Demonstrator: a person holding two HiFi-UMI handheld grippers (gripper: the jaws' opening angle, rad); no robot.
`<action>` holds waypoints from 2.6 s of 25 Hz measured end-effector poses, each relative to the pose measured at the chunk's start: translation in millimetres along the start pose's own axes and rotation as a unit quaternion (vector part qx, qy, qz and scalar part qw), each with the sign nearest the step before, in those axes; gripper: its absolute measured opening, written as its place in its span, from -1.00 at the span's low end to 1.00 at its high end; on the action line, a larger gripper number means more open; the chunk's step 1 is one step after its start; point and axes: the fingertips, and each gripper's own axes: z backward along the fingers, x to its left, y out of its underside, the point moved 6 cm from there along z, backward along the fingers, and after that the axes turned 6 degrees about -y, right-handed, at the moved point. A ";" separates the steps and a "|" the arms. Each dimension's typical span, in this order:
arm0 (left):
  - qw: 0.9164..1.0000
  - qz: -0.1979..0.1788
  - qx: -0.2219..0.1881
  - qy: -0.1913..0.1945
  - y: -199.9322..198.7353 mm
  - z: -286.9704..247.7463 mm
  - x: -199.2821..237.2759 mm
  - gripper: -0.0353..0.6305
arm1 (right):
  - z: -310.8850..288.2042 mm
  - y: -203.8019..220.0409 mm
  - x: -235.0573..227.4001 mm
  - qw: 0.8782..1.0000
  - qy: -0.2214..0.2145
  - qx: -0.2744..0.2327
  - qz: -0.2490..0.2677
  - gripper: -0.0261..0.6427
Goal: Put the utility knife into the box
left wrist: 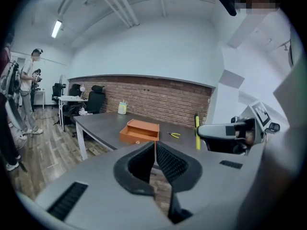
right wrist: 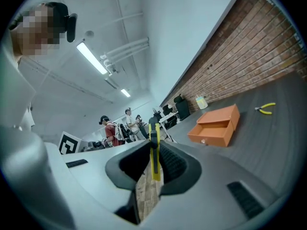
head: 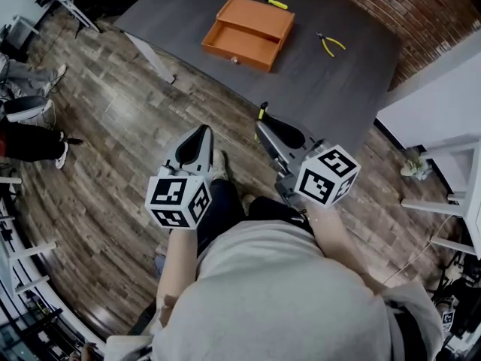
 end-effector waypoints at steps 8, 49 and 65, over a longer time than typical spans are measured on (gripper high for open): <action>0.999 -0.013 -0.003 0.040 -18.0 -63.9 26.9 -0.82 | -25.5 -16.4 -29.3 0.999 0.035 -0.020 0.011 -0.72; 0.982 0.057 0.089 0.156 -53.7 -330.6 182.3 -0.81 | -235.0 -85.7 -249.7 0.939 0.195 0.252 0.132 -0.72; 0.976 0.066 0.129 0.159 -26.0 -327.4 175.3 -0.81 | -241.4 -32.4 -290.6 0.899 0.190 0.375 0.119 -0.72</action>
